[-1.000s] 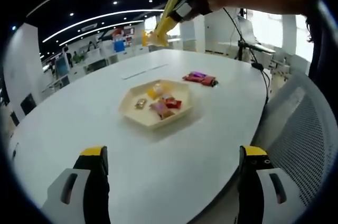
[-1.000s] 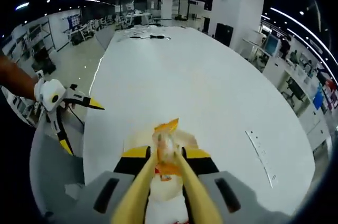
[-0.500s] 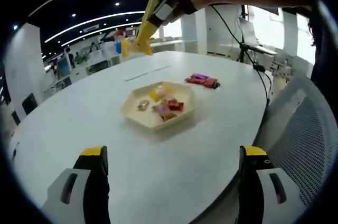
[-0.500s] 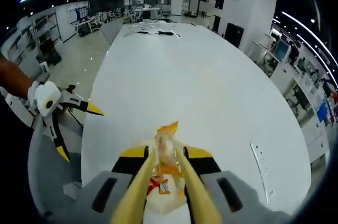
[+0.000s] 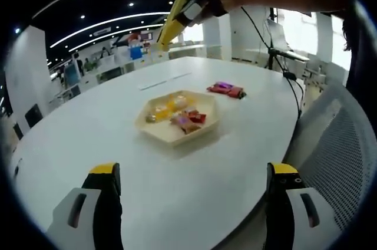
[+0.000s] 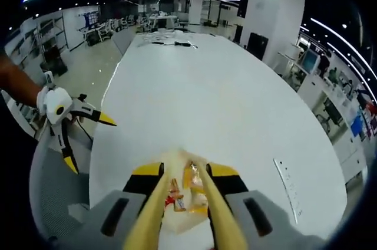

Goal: Place the target food into the container with the food tongs after gripping and lifting it, then release it inside without dropping or visibly crushing the food.

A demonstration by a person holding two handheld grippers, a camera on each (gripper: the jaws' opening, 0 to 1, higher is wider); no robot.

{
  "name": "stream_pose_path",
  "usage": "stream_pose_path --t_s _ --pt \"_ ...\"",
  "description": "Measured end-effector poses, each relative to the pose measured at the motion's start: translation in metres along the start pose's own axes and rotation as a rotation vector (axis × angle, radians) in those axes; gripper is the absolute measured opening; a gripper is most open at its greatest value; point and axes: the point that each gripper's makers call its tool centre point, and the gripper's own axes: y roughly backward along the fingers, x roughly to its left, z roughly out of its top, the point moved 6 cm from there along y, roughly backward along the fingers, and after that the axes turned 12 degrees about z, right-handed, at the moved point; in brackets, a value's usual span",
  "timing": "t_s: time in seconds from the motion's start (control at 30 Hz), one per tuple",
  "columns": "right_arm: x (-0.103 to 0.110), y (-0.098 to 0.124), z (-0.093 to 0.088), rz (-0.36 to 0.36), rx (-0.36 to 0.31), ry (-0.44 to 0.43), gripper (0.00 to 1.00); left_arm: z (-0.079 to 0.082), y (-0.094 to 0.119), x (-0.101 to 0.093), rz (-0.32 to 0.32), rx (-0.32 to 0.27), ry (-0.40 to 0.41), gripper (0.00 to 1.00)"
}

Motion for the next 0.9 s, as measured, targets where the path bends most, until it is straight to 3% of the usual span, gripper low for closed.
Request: stream_pose_path --t_s 0.2,0.63,0.9 --pt "0.003 0.025 -0.020 -0.026 -0.001 0.025 0.28 -0.001 -0.001 0.000 -0.005 0.001 -0.004 0.99" --pt "0.010 0.076 -0.069 -0.074 -0.051 -0.025 0.28 -0.002 -0.001 -0.003 -0.013 0.014 -0.010 0.99" --pt "0.016 0.101 -0.095 -0.102 -0.048 -0.041 0.28 -0.004 -0.002 -0.001 -0.007 0.022 -0.007 0.99"
